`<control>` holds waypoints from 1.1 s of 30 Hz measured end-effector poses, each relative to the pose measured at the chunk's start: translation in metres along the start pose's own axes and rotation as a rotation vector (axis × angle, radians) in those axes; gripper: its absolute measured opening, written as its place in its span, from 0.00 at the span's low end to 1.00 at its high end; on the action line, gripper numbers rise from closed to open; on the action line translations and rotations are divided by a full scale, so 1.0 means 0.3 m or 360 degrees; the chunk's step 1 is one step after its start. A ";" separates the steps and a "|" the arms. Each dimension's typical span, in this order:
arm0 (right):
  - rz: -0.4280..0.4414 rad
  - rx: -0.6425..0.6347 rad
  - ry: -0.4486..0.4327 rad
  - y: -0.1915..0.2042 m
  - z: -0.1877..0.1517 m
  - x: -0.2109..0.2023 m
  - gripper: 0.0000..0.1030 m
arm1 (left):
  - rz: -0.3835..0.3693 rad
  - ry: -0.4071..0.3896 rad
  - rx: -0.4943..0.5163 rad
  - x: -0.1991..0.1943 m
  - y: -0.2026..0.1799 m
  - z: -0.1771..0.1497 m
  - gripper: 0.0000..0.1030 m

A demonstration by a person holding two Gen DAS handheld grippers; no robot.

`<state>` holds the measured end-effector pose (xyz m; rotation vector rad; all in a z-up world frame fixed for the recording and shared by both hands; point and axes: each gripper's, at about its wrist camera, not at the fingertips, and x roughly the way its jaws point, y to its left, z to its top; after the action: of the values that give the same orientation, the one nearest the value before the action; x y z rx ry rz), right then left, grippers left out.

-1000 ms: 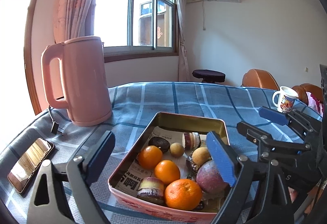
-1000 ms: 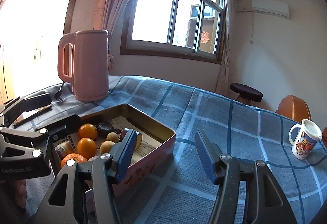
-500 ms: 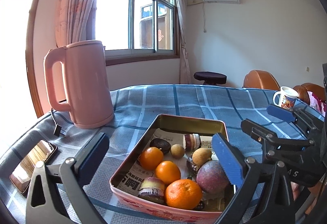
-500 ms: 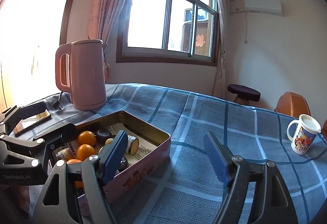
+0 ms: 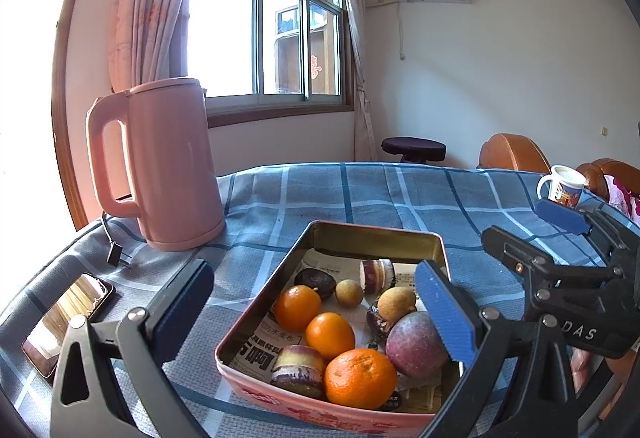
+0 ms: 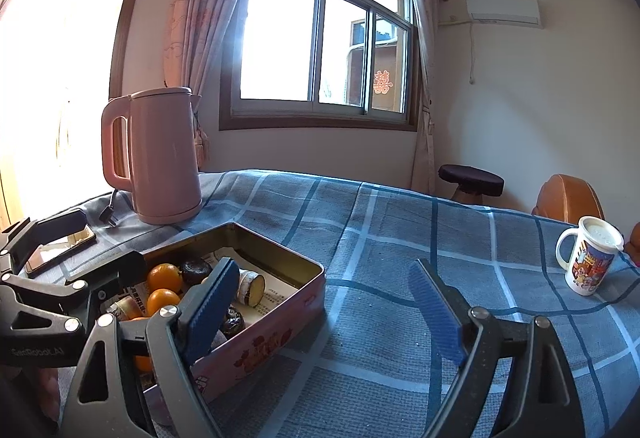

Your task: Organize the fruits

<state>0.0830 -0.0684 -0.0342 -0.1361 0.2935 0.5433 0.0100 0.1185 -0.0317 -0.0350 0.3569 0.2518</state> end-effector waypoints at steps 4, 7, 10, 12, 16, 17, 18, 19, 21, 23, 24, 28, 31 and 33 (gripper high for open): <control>-0.0004 0.0004 0.0000 -0.001 -0.001 -0.002 0.85 | 0.0001 0.0015 0.0006 0.007 0.000 -0.001 1.00; -0.0004 0.0018 -0.0004 -0.006 -0.003 -0.005 0.86 | 0.0014 0.0025 0.0005 0.010 -0.001 0.000 1.00; -0.0004 0.0031 -0.0006 -0.011 -0.003 -0.005 0.86 | 0.0020 0.0027 0.0009 0.011 -0.003 0.000 1.00; -0.0003 0.0037 -0.0008 -0.013 -0.004 -0.007 0.86 | 0.0022 0.0018 0.0015 0.010 -0.003 0.000 1.00; -0.0001 0.0055 -0.0014 -0.021 -0.008 -0.013 0.86 | 0.0041 -0.0006 0.0055 0.003 -0.017 -0.001 1.00; 0.0000 0.0061 -0.0015 -0.024 -0.008 -0.015 0.86 | 0.0048 -0.0011 0.0061 0.000 -0.020 -0.002 1.00; 0.0001 0.0065 -0.0016 -0.026 -0.009 -0.016 0.86 | 0.0055 -0.0015 0.0065 -0.002 -0.022 -0.003 1.00; 0.0001 0.0069 -0.0017 -0.027 -0.010 -0.016 0.86 | 0.0060 -0.0014 0.0066 -0.003 -0.022 -0.002 1.00; 0.0001 0.0072 -0.0019 -0.028 -0.011 -0.019 0.86 | 0.0068 -0.0009 0.0058 -0.001 -0.018 -0.002 1.00; 0.0001 0.0072 -0.0019 -0.030 -0.012 -0.019 0.86 | 0.0068 -0.0005 0.0046 0.001 -0.013 -0.002 1.00; 0.0001 0.0072 -0.0020 -0.030 -0.012 -0.020 0.86 | 0.0067 -0.0005 0.0042 0.000 -0.012 -0.001 1.00; 0.0001 0.0073 -0.0019 -0.030 -0.012 -0.019 0.87 | 0.0069 -0.0006 0.0036 0.000 -0.010 -0.002 1.00; 0.0001 0.0073 -0.0019 -0.030 -0.012 -0.020 0.87 | 0.0060 -0.0001 0.0038 0.001 -0.012 -0.003 1.00; 0.0001 0.0074 -0.0020 -0.030 -0.012 -0.020 0.87 | 0.0050 -0.0015 0.0038 -0.005 -0.012 -0.003 1.00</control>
<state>0.0821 -0.0797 -0.0351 -0.0877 0.2937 0.5371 0.0092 0.1146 -0.0321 -0.0049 0.3512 0.2788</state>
